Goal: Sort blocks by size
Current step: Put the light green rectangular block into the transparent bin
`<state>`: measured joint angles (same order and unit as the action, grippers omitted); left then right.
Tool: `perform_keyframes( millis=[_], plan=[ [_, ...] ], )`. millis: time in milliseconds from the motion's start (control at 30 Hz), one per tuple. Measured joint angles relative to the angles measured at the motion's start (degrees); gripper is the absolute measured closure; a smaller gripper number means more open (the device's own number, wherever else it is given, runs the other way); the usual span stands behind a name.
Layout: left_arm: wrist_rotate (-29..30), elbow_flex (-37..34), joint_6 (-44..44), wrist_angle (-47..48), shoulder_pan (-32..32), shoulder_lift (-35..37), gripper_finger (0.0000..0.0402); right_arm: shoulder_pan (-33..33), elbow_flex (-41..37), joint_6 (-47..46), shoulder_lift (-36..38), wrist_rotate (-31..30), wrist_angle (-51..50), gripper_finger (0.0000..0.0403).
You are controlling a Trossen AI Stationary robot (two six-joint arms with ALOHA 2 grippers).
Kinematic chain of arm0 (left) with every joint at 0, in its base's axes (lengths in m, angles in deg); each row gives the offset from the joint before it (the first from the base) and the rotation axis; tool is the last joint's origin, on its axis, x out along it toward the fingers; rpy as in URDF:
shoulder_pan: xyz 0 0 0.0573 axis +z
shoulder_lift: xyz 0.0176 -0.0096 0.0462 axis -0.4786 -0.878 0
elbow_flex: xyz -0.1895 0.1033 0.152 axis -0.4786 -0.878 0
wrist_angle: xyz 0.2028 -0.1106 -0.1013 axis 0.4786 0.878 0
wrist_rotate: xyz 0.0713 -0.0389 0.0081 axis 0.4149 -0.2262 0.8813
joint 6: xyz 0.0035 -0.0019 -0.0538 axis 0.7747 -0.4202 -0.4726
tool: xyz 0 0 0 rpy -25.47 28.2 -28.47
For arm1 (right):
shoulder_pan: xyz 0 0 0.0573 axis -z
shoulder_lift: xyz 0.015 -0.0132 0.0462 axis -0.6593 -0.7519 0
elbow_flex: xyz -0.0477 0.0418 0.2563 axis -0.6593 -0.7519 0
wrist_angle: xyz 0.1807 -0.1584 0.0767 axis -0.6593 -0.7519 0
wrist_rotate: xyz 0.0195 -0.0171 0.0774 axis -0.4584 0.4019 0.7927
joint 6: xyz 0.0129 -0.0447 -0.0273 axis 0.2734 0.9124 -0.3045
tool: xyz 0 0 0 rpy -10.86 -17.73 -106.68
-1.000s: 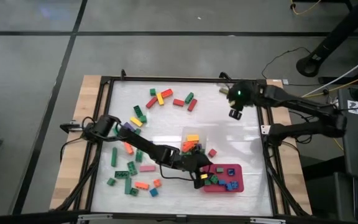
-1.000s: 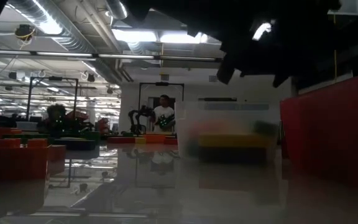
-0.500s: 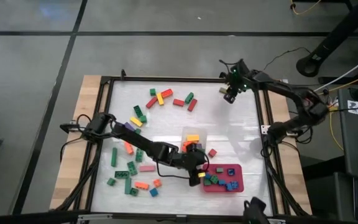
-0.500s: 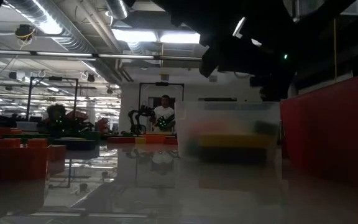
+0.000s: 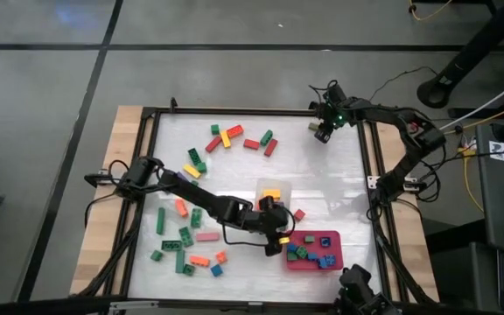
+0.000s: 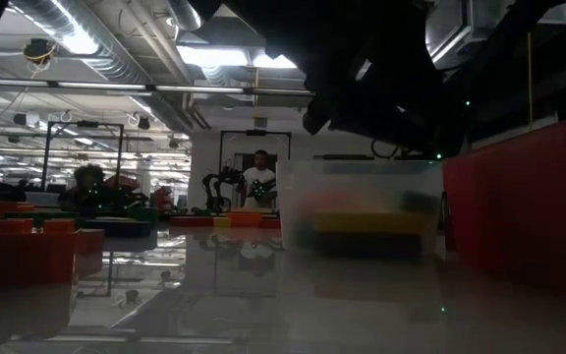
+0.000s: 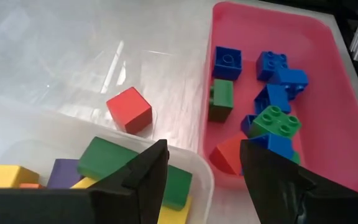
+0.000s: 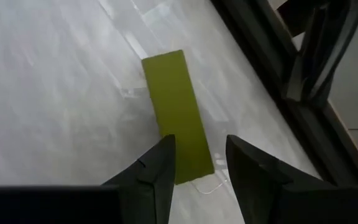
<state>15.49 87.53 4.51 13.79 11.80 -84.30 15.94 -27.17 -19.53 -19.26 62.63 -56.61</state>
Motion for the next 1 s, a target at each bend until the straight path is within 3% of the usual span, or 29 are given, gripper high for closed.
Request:
perform_keyframes(
  millis=[700,1000],
  plan=[
    [-0.07,0.00,-0.41,1.28,0.35,0.00,0.0214,0.22,0.01,-1.35,-0.16,7.48,-1.01,0.0260],
    [-0.15,0.00,-0.34,1.38,0.35,-0.01,0.0213,0.22,0.01,-2.85,-0.16,7.54,-0.86,0.0260]
  ],
)
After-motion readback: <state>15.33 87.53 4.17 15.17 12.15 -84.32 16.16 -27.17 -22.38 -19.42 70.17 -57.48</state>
